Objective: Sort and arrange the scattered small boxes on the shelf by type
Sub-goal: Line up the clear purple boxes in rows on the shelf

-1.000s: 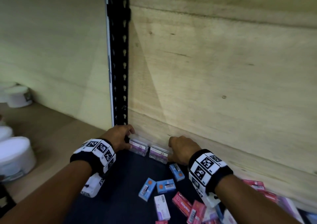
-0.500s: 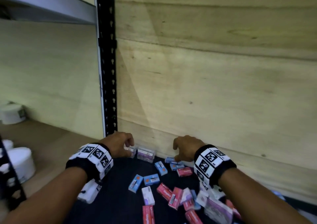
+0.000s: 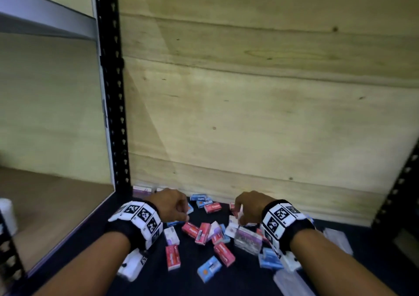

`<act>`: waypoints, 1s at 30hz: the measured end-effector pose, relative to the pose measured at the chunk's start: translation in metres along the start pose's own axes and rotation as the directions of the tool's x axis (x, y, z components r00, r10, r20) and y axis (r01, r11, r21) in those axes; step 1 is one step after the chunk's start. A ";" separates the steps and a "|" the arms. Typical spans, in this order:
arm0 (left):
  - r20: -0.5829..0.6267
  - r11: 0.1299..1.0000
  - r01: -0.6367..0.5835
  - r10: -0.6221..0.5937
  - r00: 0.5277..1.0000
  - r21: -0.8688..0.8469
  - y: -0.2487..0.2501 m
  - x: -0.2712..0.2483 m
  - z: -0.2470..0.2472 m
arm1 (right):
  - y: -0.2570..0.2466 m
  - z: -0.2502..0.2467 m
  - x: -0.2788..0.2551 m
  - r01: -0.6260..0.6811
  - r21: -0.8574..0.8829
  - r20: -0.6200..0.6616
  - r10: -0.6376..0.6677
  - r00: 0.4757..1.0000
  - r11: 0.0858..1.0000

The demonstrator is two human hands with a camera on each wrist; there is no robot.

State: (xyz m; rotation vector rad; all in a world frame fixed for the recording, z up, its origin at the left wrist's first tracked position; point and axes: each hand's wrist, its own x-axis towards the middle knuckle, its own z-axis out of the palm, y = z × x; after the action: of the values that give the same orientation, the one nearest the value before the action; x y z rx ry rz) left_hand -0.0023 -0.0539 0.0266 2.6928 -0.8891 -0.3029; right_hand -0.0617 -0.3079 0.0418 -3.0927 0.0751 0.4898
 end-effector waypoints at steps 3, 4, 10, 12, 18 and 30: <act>0.032 0.999 -0.049 0.049 0.998 0.019 0.022 0.007 0.015 | 0.015 0.010 -0.014 -0.061 0.011 -0.008 0.061 0.998 0.998; 0.036 0.998 -0.062 0.061 0.997 0.028 0.028 0.009 0.019 | 0.020 0.012 -0.017 -0.074 0.012 -0.004 0.074 0.997 0.997; 0.069 0.984 -0.178 0.176 0.982 0.027 0.076 0.029 0.041 | 0.051 0.028 -0.046 -0.143 -0.016 0.010 0.143 0.990 0.990; 0.082 0.976 -0.213 0.208 0.975 0.055 0.088 0.036 0.047 | 0.060 0.032 -0.054 -0.170 0.002 0.021 0.170 0.985 0.985; 0.124 0.951 -0.258 0.240 0.963 0.169 0.116 0.056 0.070 | 0.079 0.043 -0.084 -0.178 0.065 0.135 0.168 0.976 0.982; 0.154 0.917 -0.218 0.175 0.972 0.335 0.130 0.061 0.091 | 0.057 0.052 -0.122 -0.256 -0.012 0.158 0.255 0.954 0.966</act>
State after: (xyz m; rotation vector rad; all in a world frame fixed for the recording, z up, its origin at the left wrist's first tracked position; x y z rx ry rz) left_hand -0.0511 -0.2088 -0.0215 2.8919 -1.3575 -0.2881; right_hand -0.1968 -0.3580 0.0301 -3.0357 0.4795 0.7383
